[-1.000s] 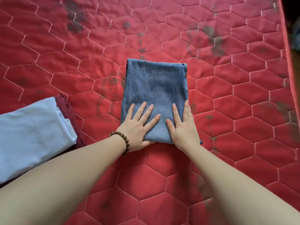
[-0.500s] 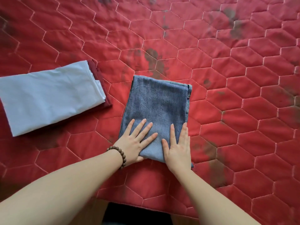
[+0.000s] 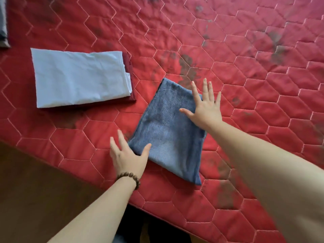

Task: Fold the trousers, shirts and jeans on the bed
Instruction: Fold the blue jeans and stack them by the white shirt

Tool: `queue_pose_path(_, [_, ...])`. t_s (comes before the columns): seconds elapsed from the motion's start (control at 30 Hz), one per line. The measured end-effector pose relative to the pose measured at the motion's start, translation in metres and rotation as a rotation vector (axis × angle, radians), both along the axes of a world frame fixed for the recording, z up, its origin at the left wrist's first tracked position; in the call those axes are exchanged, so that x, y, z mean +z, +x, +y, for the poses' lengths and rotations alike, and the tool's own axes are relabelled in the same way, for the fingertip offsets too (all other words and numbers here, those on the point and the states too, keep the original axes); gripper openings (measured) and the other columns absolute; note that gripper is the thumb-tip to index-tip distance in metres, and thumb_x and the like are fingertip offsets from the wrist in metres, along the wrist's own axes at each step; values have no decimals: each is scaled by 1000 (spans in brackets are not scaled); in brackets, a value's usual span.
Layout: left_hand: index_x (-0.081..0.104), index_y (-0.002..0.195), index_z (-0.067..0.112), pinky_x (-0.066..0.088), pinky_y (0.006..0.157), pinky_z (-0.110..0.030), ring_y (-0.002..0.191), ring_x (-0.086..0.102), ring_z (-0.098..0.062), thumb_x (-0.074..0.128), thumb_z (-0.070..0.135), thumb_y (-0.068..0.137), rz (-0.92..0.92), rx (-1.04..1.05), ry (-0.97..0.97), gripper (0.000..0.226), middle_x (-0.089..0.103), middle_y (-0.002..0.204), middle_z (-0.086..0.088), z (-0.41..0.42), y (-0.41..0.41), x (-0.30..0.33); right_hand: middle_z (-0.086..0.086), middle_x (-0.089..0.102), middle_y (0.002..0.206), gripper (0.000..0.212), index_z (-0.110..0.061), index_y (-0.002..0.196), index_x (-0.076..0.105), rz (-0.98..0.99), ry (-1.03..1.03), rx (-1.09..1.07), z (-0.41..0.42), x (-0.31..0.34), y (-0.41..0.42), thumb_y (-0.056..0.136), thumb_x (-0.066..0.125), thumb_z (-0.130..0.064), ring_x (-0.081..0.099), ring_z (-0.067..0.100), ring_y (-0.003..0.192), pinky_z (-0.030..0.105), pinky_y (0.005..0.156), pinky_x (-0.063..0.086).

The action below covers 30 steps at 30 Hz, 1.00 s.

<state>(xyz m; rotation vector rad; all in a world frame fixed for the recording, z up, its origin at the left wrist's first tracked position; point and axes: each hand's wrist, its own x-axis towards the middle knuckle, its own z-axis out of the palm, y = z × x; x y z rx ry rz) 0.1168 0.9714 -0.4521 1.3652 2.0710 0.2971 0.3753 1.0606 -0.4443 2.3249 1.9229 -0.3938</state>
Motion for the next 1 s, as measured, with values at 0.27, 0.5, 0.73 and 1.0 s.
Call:
queue_pose_path(0.27, [53, 109, 4, 34, 65, -16, 87, 64, -23, 81, 28, 73, -341, 590, -108, 52, 60, 79, 4, -32, 55, -9, 4, 23, 156, 105, -35, 151, -5, 56, -175, 104, 22, -30, 14, 74, 52, -77, 27, 30, 140, 52, 110, 25])
queue_pose_path(0.5, [53, 91, 5, 43, 73, -32, 86, 60, -27, 73, 28, 80, -371, 695, -157, 32, 62, 89, -7, -25, 61, -13, 5, 58, 108, 76, -18, 103, 44, 75, -221, 46, 42, -27, 26, 60, 68, -76, 54, 31, 105, 42, 79, 39])
queue_pose_path(0.73, [47, 90, 3, 39, 69, -33, 80, 53, -25, 68, 21, 84, -342, 541, -4, 29, 59, 89, -12, -9, 25, 29, -6, 50, 67, 52, -18, 70, 42, 421, -79, -63, 8, -1, 29, 68, 75, -58, 46, 15, 62, 33, 55, 29])
queue_pose_path(1.0, [52, 101, 7, 40, 64, -22, 77, 56, -17, 65, 20, 88, -340, 406, 88, 23, 61, 90, -4, -5, -63, 169, -10, 54, 72, 41, -23, 72, 45, 672, -37, -219, -33, 118, -49, 73, 76, -50, 47, 0, 64, 18, 51, 30])
